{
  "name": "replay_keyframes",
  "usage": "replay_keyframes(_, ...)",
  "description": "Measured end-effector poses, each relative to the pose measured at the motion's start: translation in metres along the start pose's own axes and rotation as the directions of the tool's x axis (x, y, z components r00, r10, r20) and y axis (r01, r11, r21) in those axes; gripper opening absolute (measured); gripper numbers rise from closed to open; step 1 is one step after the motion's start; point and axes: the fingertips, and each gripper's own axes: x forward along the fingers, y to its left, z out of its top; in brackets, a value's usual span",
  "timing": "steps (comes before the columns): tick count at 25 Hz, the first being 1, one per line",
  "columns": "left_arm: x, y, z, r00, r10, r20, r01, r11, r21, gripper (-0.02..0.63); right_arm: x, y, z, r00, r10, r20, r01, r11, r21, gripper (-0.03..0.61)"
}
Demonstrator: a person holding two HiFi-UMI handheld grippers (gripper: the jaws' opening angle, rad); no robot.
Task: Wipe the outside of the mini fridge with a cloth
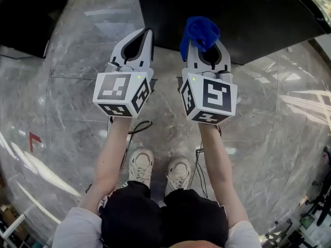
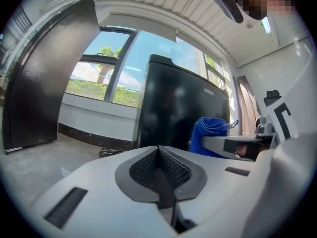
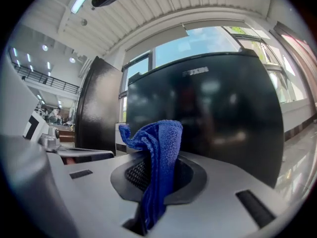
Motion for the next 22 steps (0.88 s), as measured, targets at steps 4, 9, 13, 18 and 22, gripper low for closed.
replay_keyframes(4, -0.017, 0.05, 0.004, 0.994, 0.104, 0.02, -0.103, 0.994, -0.031, 0.005, 0.029, 0.051, -0.023, 0.997, 0.07, -0.019, -0.07, 0.997, -0.016, 0.052)
replay_keyframes(9, -0.019, 0.072, -0.023, 0.991, 0.128, -0.032, -0.129, 0.99, -0.06, 0.005, 0.065, 0.084, -0.04, 0.995, 0.098, -0.022, -0.099, 0.994, -0.039, 0.052)
replay_keyframes(13, -0.018, 0.082, -0.038, 0.99, 0.128, -0.063, -0.132, 0.989, -0.063, 0.005, 0.081, 0.1, -0.042, 0.994, 0.113, -0.014, -0.113, 0.992, -0.056, 0.052)
replay_keyframes(18, -0.016, 0.092, -0.046, 0.987, 0.14, -0.074, -0.146, 0.986, -0.085, 0.005, 0.088, 0.11, -0.049, 0.992, 0.127, -0.027, -0.128, 0.991, -0.045, 0.052)
replay_keyframes(22, -0.014, 0.089, -0.052, 0.988, 0.13, -0.087, -0.137, 0.987, -0.082, 0.005, 0.085, 0.108, -0.049, 0.992, 0.125, -0.025, -0.126, 0.991, -0.048, 0.052)
